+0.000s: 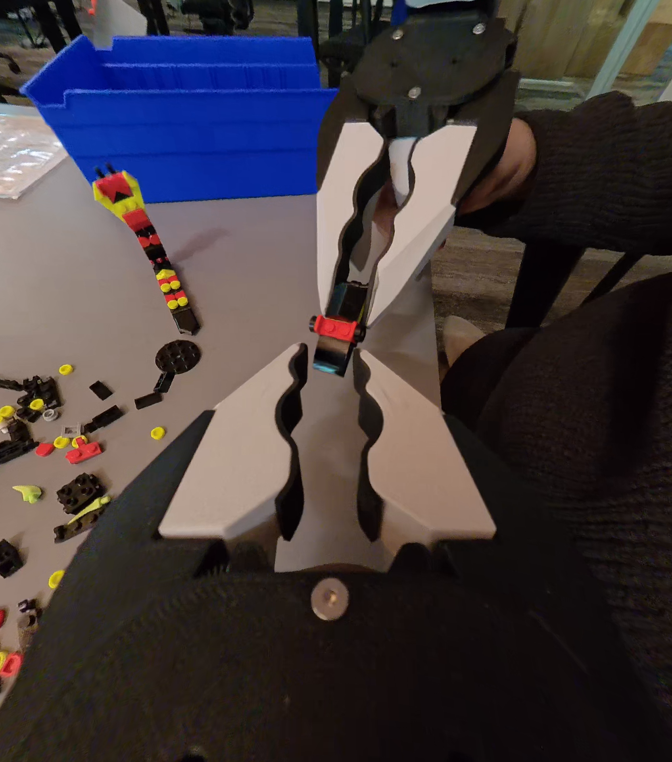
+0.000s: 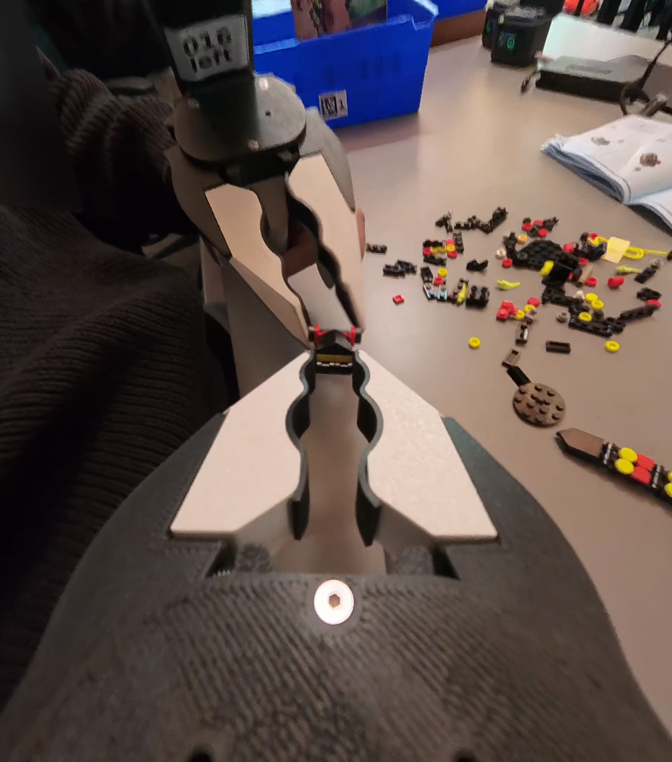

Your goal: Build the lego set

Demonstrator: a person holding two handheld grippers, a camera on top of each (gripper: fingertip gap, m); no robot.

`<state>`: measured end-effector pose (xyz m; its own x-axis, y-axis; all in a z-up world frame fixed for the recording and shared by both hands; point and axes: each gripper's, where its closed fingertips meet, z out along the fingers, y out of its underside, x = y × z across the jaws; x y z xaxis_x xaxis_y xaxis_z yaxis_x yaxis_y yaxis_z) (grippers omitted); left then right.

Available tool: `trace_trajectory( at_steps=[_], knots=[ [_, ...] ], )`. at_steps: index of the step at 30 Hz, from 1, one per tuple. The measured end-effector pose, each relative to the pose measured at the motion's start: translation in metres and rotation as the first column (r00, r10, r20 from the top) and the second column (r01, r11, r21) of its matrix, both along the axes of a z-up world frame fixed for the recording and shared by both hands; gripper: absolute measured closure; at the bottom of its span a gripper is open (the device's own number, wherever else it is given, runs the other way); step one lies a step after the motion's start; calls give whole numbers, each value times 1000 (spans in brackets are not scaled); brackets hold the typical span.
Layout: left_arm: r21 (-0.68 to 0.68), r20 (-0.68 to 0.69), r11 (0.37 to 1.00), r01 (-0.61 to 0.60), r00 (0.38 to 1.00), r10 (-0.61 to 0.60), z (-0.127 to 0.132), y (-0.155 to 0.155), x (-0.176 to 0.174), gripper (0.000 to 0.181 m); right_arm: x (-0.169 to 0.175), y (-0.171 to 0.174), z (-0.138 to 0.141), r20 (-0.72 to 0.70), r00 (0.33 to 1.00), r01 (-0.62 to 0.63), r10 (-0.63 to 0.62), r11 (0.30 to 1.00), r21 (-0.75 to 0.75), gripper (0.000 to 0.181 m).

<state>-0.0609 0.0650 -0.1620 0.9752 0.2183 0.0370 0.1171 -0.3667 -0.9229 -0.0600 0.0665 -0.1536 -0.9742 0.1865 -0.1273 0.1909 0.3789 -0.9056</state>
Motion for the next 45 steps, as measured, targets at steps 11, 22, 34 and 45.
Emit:
trace_trajectory(
  at_steps=[11,22,34,45],
  knots=[
    [-33,175,999,-28,984,33,-17,-11,-16,144,-5,6,-56,-3,999,33,-33,961,276,166],
    [-56,212,996,-67,974,77,-26,-18,-29,145,-13,15,-82,-52,997,79,-63,906,417,167],
    [-53,235,992,-115,964,124,-27,-21,-38,148,-24,24,-79,-105,990,135,-99,887,441,155],
    [-81,246,983,-163,953,178,-33,-24,-47,141,-52,29,-36,-260,936,309,-236,907,287,152]
  ],
)
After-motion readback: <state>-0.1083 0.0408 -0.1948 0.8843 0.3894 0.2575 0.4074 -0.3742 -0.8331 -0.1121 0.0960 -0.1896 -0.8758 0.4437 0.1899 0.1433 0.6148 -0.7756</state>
